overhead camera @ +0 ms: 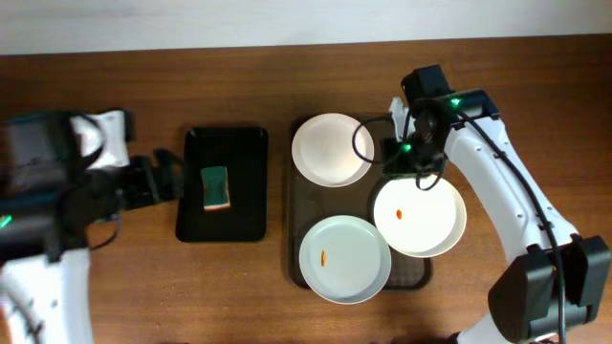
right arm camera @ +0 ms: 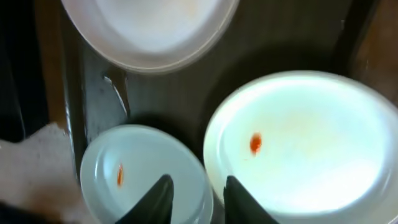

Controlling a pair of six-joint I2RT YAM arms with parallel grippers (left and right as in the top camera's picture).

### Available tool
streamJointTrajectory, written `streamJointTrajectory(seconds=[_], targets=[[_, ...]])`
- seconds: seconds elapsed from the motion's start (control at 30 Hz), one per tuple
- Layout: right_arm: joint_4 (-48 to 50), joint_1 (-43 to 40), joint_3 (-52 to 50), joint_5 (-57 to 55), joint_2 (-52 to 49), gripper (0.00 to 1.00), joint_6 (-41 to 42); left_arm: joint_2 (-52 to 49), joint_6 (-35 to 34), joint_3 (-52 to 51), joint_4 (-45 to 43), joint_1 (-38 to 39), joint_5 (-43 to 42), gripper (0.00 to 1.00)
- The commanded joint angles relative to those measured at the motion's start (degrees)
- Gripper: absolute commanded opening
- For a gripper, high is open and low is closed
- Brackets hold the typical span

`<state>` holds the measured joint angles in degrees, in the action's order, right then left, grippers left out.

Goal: Clean dirty plates on tray and stack at the side

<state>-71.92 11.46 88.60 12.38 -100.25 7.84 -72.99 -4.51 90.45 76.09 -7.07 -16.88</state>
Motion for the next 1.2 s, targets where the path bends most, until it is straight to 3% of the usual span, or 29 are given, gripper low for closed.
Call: streamJointTrajectory(seconds=[0.0,0.03,0.07,0.23,0.5,0.67,0.77,0.97,1.17], targets=[[-2.25,-3.39,-1.42,0.48,-0.35,0.3,1.6,-4.96,1.55,-2.49,-0.68,6.47,8.13,1.0],[-0.66,-7.13,-7.21,2.97,-0.35,0.35,0.09,-7.21,1.55,-2.49,-1.22,7.74,8.13,1.0],[-0.09,-6.54,-14.27,10.38,-0.35,0.35,-7.96,-10.64,1.55,-2.49,-2.43,7.78,8.11,1.0],[13.57,-2.45,-26.4,3.45,-0.35,0.29,-1.38,-12.04,1.53,-2.49,-4.94,7.78,5.66,1.0],[16.83,-6.47,-22.67,1.4,1.64,0.25,0.74,-12.09,1.55,-2.49,-5.16,7.78,5.6,1.0],[10.95,-24.26,-19.67,5.86,2.69,0.26,-1.88,-12.09,1.55,-2.49,-5.62,7.78,5.75,1.0],[9.94,-30.38,-22.25,6.88,2.71,0.32,-3.1,-12.09,1.55,-2.51,-6.86,7.78,5.75,1.0],[13.16,-30.49,-25.59,-3.8,2.71,0.31,3.43,-12.09,1.55,-2.51,-6.93,7.78,5.75,1.0],[16.06,-30.51,-25.59,5.2,2.78,0.28,0.37,-12.09,1.57,-2.51,-6.91,7.78,5.75,1.0]])
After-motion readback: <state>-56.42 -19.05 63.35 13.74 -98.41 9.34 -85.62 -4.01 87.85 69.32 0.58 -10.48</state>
